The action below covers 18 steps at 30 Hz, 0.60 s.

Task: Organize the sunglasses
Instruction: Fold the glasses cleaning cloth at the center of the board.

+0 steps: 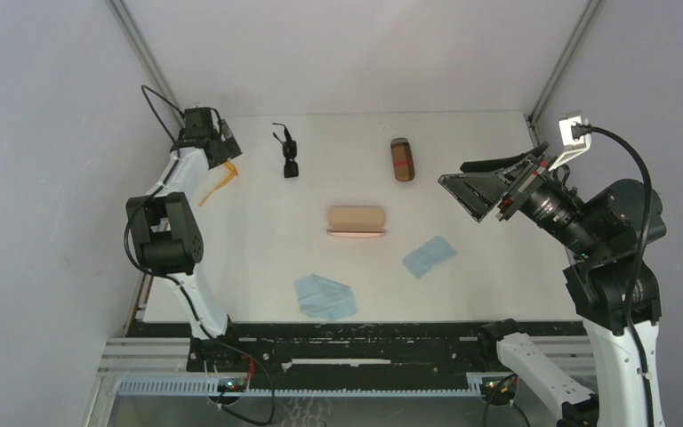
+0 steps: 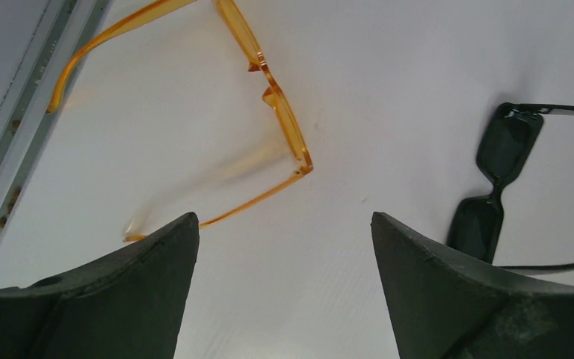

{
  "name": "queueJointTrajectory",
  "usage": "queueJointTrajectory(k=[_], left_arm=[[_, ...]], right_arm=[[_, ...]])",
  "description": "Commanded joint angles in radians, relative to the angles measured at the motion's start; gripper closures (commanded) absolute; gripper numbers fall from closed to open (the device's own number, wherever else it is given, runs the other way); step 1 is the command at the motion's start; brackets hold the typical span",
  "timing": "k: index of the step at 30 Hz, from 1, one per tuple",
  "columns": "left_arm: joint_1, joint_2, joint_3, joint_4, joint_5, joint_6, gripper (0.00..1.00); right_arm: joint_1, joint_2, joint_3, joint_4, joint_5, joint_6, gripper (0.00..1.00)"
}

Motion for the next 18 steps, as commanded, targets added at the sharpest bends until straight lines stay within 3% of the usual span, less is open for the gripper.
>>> queueJointTrajectory(k=[1, 12, 18], left_arm=[[0.037, 0.047, 0.089, -0.024, 0.051, 0.077, 0.11], [0.045, 0.08, 0.085, -0.044, 0.13, 0.12, 0.18], [-0.042, -0.133, -0.094, -0.041, 0.085, 0.008, 0.23]], right_arm=[[-0.013, 0.005, 0.019, 0.023, -0.054, 0.038, 0.0], [-0.017, -0.006, -0.012, 0.029, -0.059, 0.035, 0.0], [-0.017, -0.055, -0.188, -0.055, 0.083, -0.065, 0.0]])
